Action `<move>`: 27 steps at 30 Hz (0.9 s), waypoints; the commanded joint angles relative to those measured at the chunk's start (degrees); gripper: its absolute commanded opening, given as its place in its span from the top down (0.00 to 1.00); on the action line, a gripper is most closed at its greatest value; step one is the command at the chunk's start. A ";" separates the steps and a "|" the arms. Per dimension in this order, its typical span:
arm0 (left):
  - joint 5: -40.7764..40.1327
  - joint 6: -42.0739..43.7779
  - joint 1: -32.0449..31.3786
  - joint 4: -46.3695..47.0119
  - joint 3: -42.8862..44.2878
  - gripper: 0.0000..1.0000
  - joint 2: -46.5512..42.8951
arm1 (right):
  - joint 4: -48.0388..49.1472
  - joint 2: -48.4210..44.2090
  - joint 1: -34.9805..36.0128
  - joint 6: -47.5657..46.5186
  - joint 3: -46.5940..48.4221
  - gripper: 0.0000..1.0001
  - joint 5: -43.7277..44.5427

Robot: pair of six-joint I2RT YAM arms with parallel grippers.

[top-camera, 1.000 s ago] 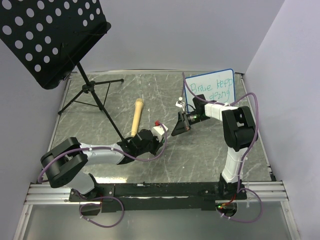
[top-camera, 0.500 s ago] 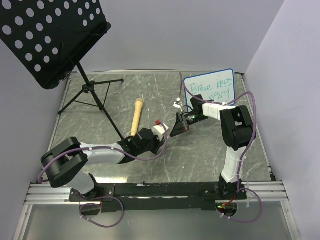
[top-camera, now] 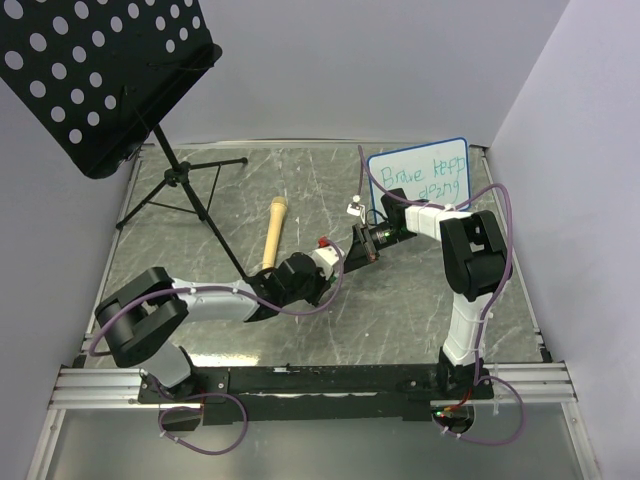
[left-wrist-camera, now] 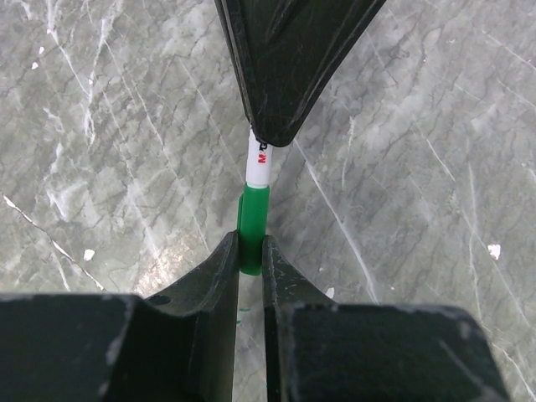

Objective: Write a sentence on the whiteboard
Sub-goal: Insert the whiteboard marker without the cap into the pen cap.

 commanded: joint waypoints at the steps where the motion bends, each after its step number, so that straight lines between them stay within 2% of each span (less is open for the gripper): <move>1: 0.78 -0.23 -0.29 11.93 5.60 0.95 0.06 | -0.36 -0.69 2.11 -0.37 0.97 1.00 -4.58; 12: -0.02 0.38 0.24 14.13 6.04 0.96 -1.08 | 0.78 -0.25 2.11 0.51 0.61 1.00 -3.71; 27: 4.29 -1.11 1.56 16.85 9.12 0.96 1.20 | 1.40 0.01 2.38 1.30 0.61 1.00 -4.23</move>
